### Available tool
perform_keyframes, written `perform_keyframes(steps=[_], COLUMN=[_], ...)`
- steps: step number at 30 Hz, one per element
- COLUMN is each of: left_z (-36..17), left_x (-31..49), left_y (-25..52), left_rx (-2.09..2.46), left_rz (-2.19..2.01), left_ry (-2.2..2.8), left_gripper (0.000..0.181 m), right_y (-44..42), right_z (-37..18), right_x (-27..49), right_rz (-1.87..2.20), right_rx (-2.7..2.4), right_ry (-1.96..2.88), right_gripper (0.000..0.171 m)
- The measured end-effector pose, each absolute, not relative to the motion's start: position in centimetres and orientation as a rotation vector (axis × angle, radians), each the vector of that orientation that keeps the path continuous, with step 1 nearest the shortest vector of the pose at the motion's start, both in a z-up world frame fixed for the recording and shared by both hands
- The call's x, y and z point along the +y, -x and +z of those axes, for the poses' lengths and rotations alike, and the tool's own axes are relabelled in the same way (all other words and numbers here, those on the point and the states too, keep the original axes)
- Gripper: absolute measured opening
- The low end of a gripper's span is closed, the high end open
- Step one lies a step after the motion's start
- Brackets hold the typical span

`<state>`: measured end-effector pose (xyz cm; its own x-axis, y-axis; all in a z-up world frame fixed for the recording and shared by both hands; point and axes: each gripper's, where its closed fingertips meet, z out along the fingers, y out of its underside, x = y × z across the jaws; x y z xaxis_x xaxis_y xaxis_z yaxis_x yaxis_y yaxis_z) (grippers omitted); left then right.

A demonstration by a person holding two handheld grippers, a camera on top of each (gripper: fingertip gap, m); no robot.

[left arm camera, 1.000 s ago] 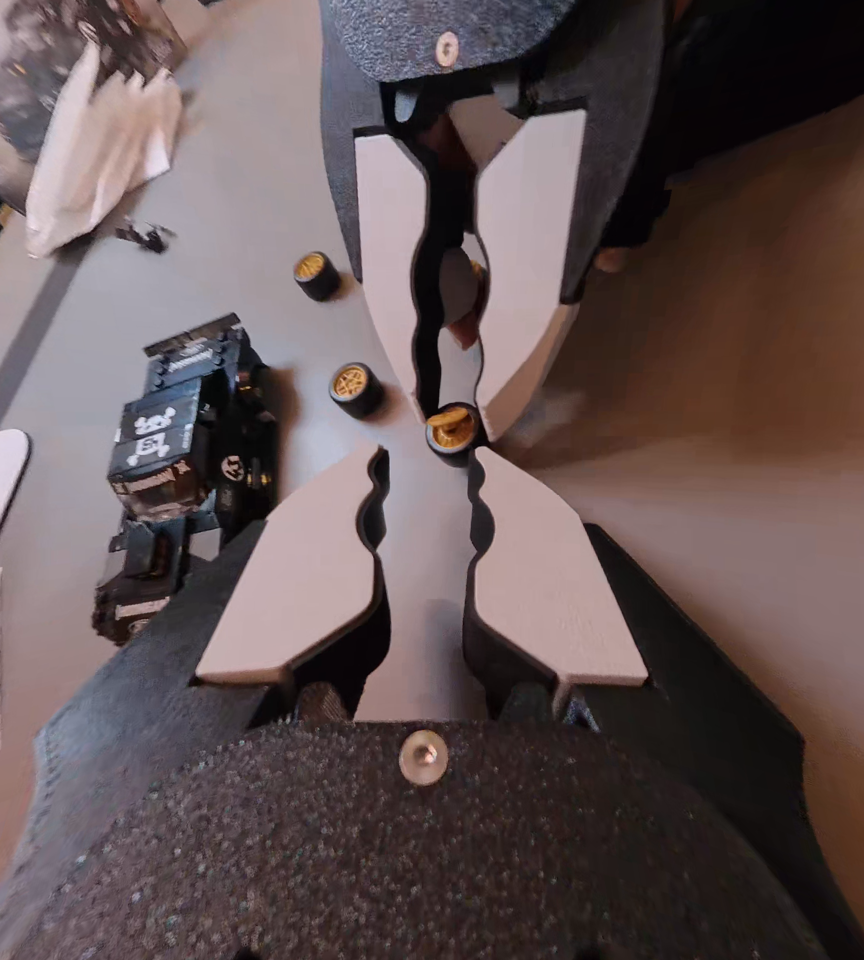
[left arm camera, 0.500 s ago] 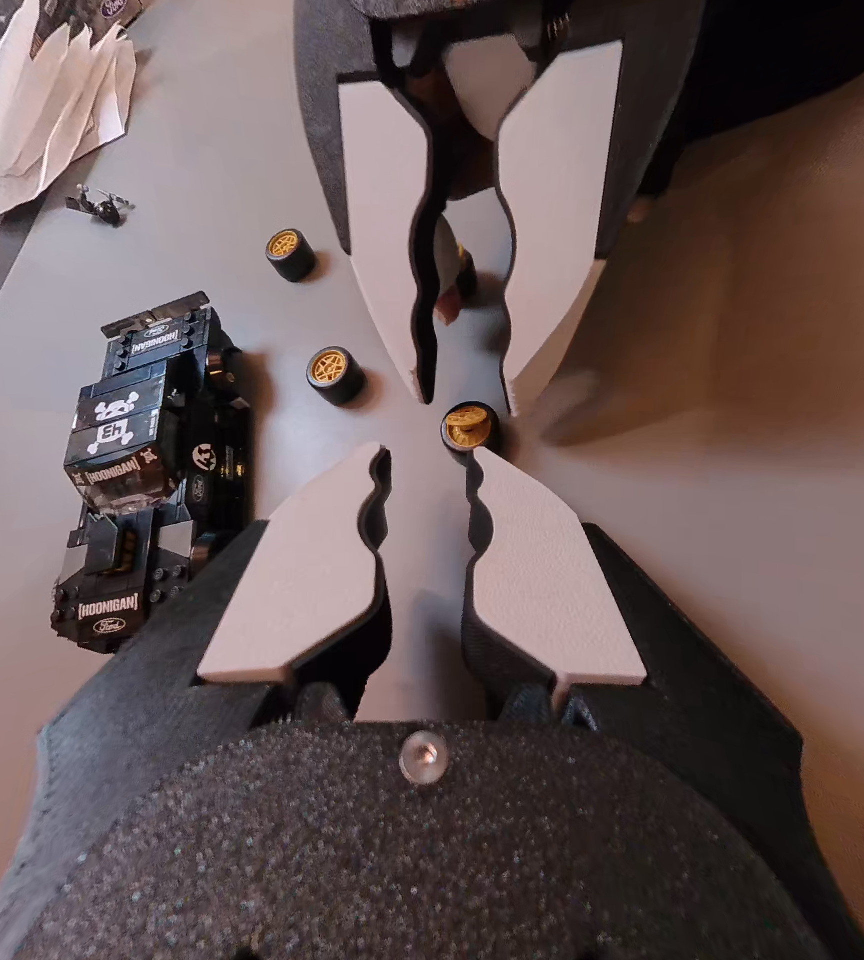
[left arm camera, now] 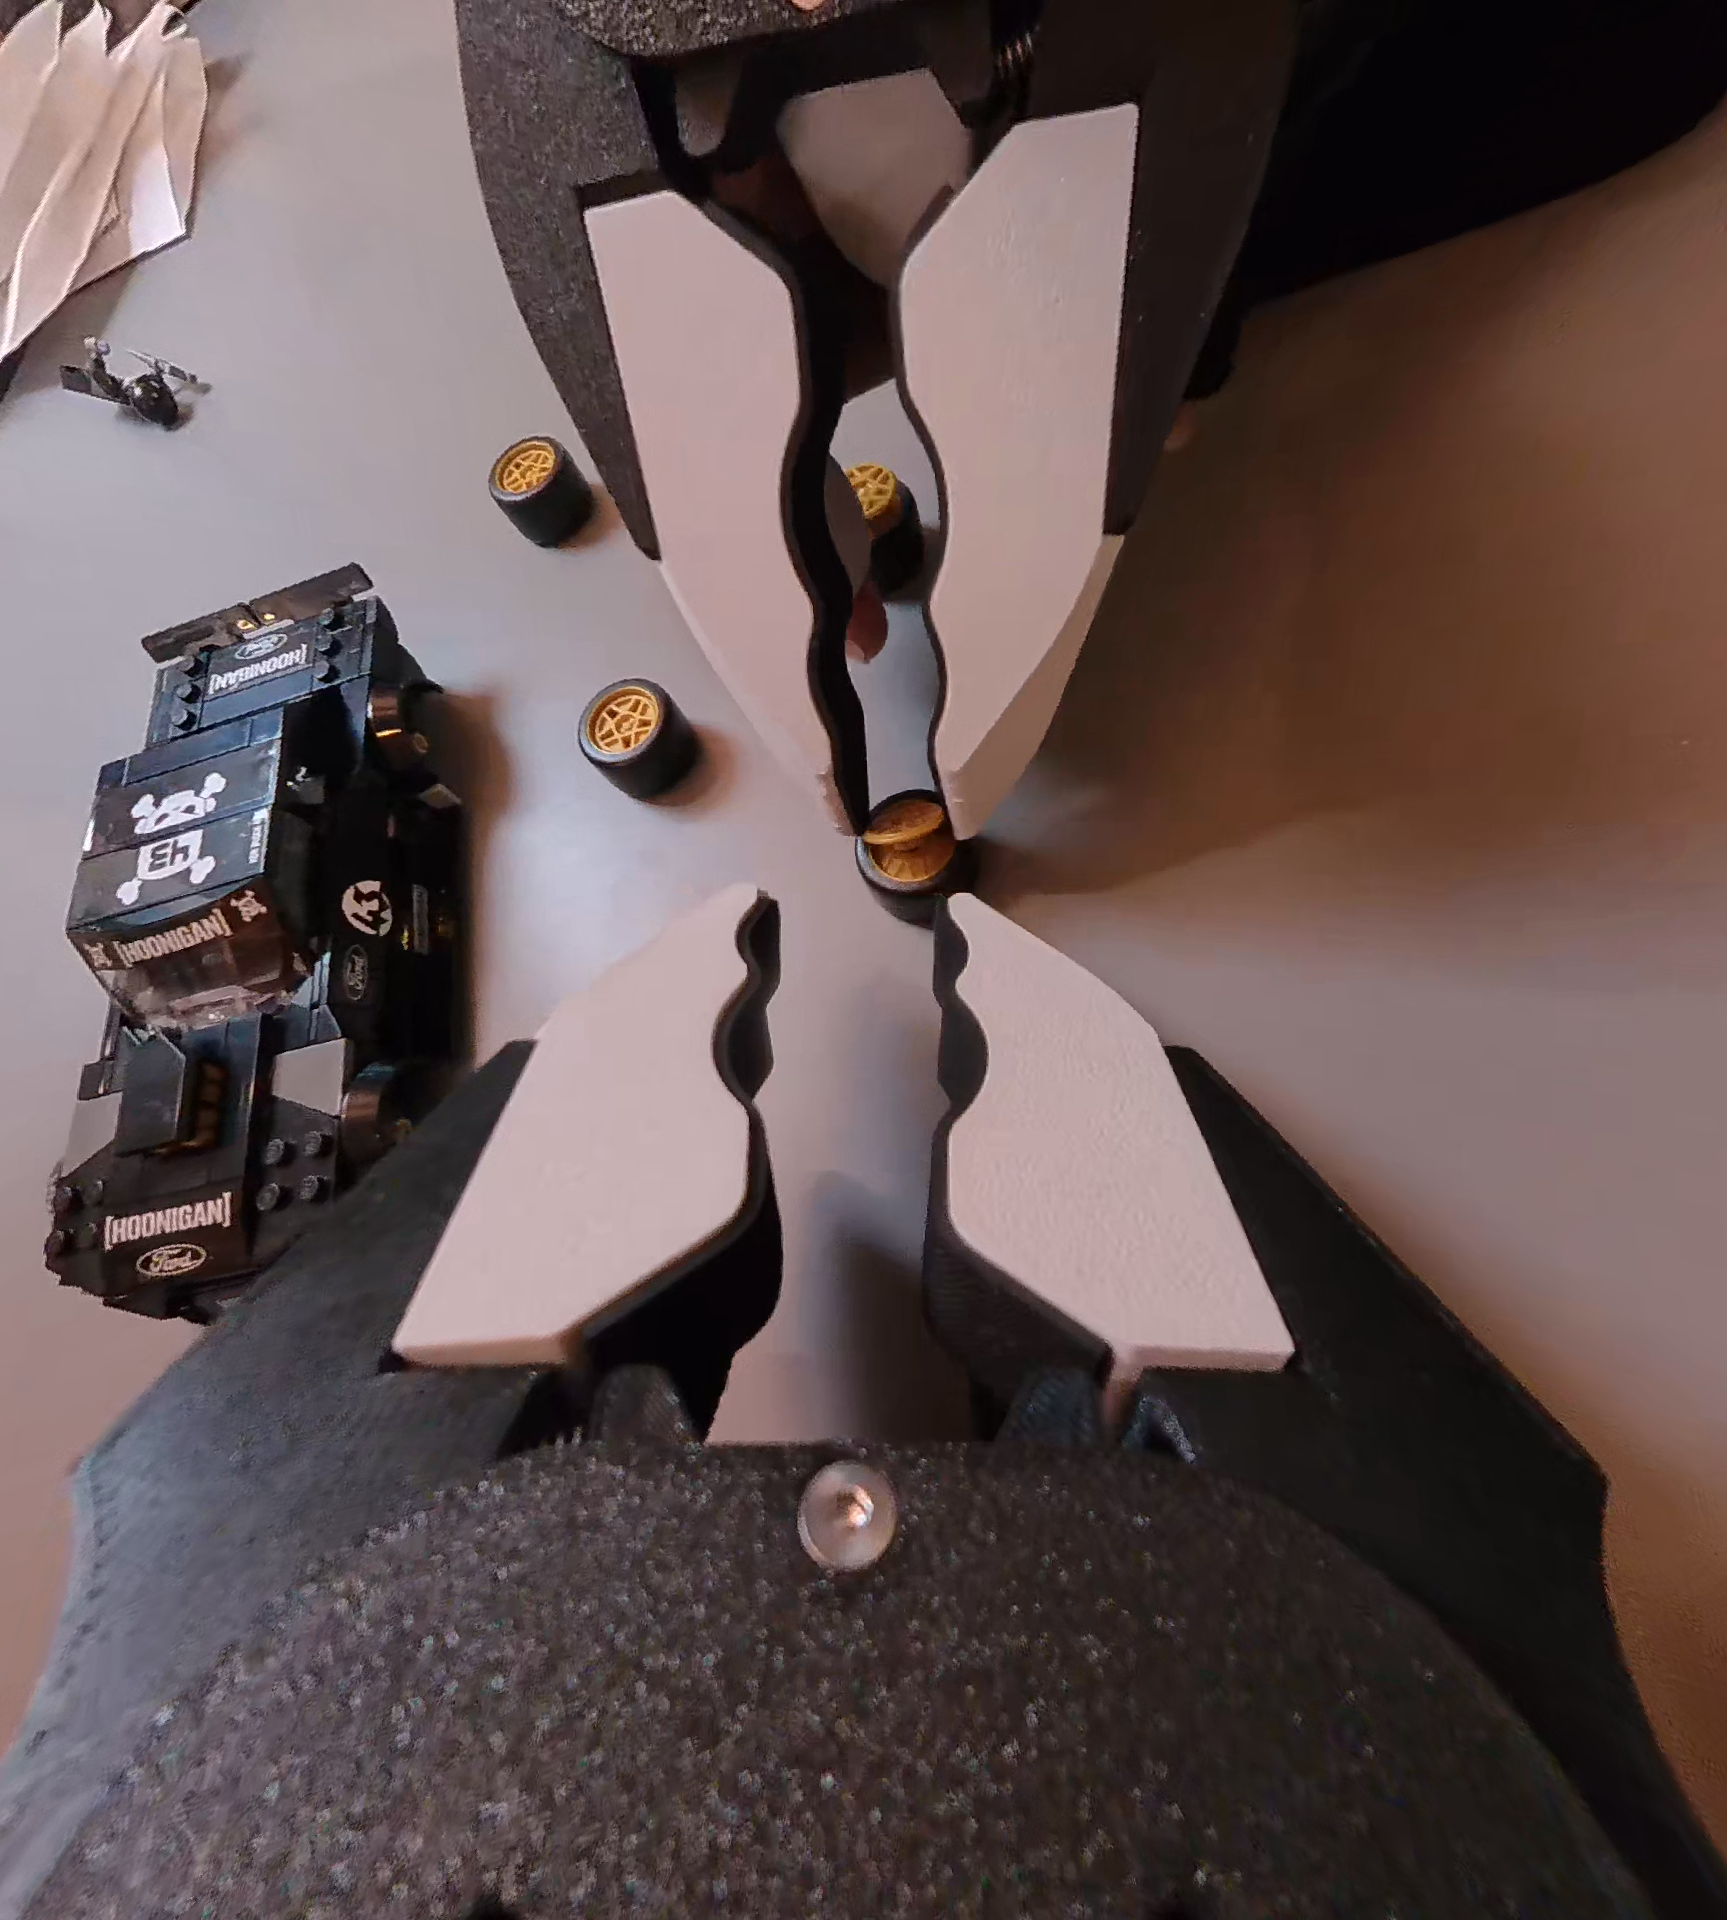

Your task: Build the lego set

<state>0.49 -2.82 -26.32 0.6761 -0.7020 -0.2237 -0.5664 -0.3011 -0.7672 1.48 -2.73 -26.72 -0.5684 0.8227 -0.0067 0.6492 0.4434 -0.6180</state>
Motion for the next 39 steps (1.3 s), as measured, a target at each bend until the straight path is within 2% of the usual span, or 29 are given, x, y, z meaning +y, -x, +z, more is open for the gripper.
perform_keyframes(steps=[12,18,21,25,28,31,39], left_z=[-27.8,-27.9,-25.6,-18.7,-15.5,-13.9,-12.7], left_x=[-2.2,-1.9,-1.8,-1.3,-1.1,-1.6,-3.1], left_y=[-2.4,-2.5,-3.0,-2.1,-0.6,-0.7,-1.9], left_rx=[1.16,1.139,0.88,0.461,0.244,0.182,0.271], left_rz=[-0.206,-0.211,-0.489,-0.947,-1.148,-1.3,-1.351], left_ry=[2.149,2.195,2.114,1.787,1.582,1.449,1.363], left_gripper=[0.033,0.026,0.026,0.026,0.026,0.025,0.025], right_y=[-4.2,-4.7,-4.3,-3.4,-2.8,-2.1,-1.3], right_z=[-25.1,-24.8,-23.5,-19.9,-17.2,-15.4,-12.9], right_x=[-0.9,-0.9,-0.9,-1.3,-1.7,-2.4,-3.8], right_rz=[0.883,0.928,1.011,1.181,1.268,1.29,1.299], right_rx=[-2.251,-2.188,-2.091,-1.898,-1.789,-1.769,-1.94], right_ry=[1.366,1.372,1.335,1.238,1.159,1.084,0.923], right_gripper=[0.015,0.015,0.015,0.015,0.015,0.015,0.015])
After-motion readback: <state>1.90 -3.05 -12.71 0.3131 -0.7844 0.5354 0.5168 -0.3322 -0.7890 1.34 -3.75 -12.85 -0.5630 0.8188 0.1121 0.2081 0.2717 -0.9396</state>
